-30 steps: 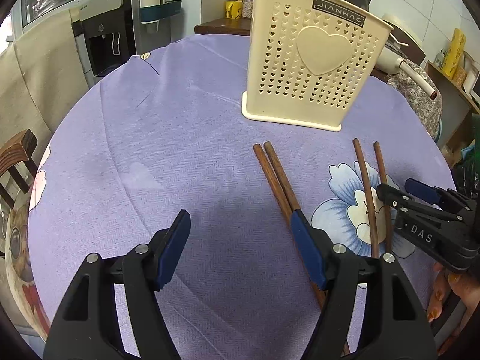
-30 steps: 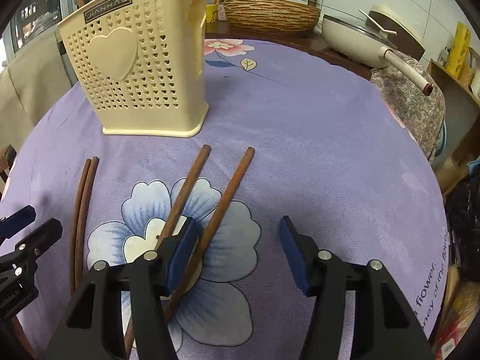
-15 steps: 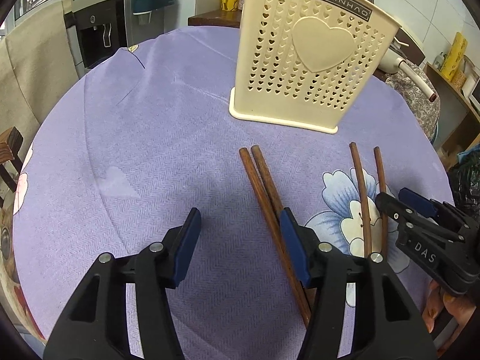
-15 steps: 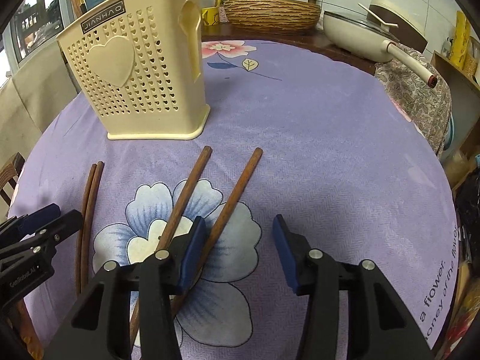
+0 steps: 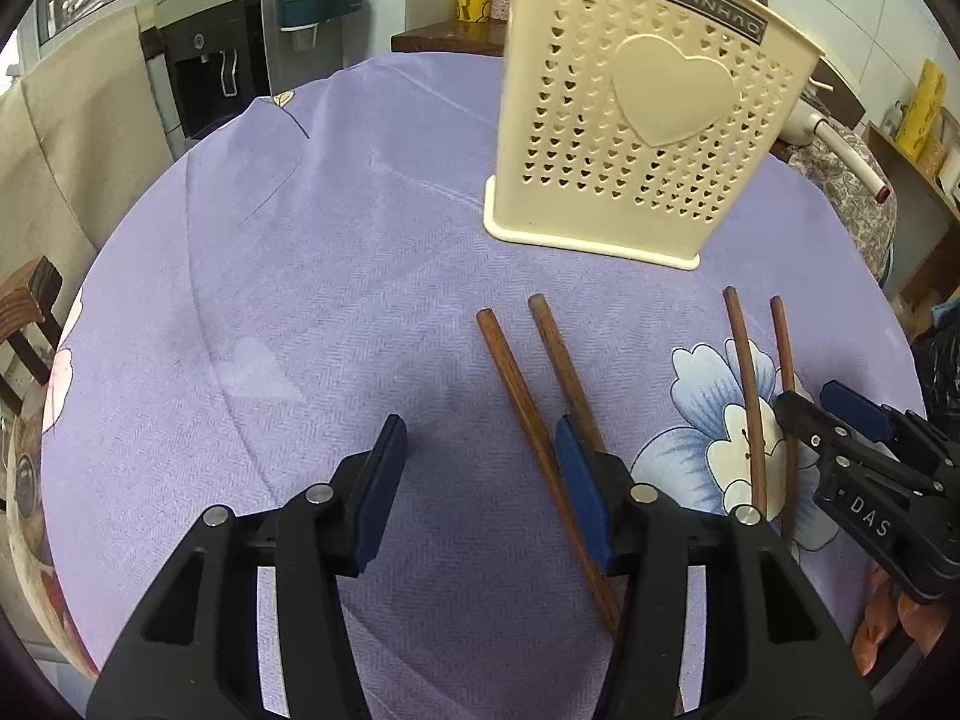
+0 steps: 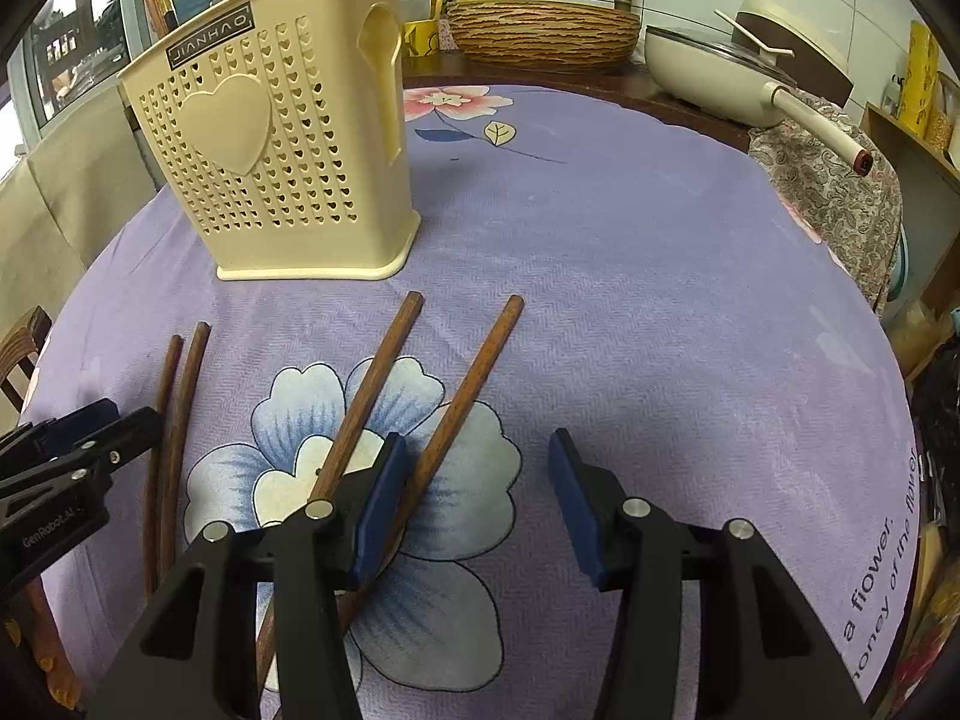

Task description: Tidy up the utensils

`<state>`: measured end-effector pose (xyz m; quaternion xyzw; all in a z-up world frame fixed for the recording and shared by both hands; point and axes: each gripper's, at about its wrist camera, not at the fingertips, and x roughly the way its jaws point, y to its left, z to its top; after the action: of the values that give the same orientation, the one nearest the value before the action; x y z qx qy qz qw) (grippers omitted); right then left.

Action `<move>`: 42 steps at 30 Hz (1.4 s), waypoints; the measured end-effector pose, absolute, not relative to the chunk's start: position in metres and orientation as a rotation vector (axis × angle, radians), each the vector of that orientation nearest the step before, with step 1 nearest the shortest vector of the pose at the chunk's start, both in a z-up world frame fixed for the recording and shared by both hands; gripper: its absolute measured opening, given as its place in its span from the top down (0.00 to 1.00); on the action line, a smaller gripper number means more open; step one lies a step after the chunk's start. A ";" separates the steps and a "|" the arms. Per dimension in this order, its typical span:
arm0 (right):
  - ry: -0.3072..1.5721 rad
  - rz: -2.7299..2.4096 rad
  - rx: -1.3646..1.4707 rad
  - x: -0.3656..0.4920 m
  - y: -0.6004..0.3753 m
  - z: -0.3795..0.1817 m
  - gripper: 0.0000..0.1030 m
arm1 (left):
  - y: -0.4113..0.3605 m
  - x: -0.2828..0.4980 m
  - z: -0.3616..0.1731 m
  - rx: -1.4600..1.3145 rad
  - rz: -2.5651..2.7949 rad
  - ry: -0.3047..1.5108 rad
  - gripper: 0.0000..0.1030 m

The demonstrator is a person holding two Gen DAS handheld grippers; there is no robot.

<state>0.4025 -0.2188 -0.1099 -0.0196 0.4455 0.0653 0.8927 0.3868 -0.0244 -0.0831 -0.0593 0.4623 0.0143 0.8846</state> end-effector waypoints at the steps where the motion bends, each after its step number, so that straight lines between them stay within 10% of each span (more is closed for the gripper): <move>1: 0.924 0.135 -0.042 0.403 -0.218 -0.110 0.52 | -0.025 0.388 -0.083 -0.120 0.030 0.962 0.50; 12: 0.961 0.143 -0.044 0.429 -0.220 -0.109 0.54 | -0.035 0.409 -0.081 -0.150 -0.003 0.978 0.63; 23: 0.951 0.162 -0.035 0.444 -0.204 -0.108 0.84 | -0.044 0.419 -0.081 -0.126 -0.071 0.992 0.81; 42: 0.946 0.175 -0.030 0.442 -0.202 -0.106 0.84 | -0.016 0.392 -0.079 -0.260 -0.085 0.977 0.79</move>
<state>0.4420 -0.2024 -0.1065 -0.0143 0.4551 0.0842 0.8863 0.3916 -0.0160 -0.0789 -0.1247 0.4677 -0.0407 0.8741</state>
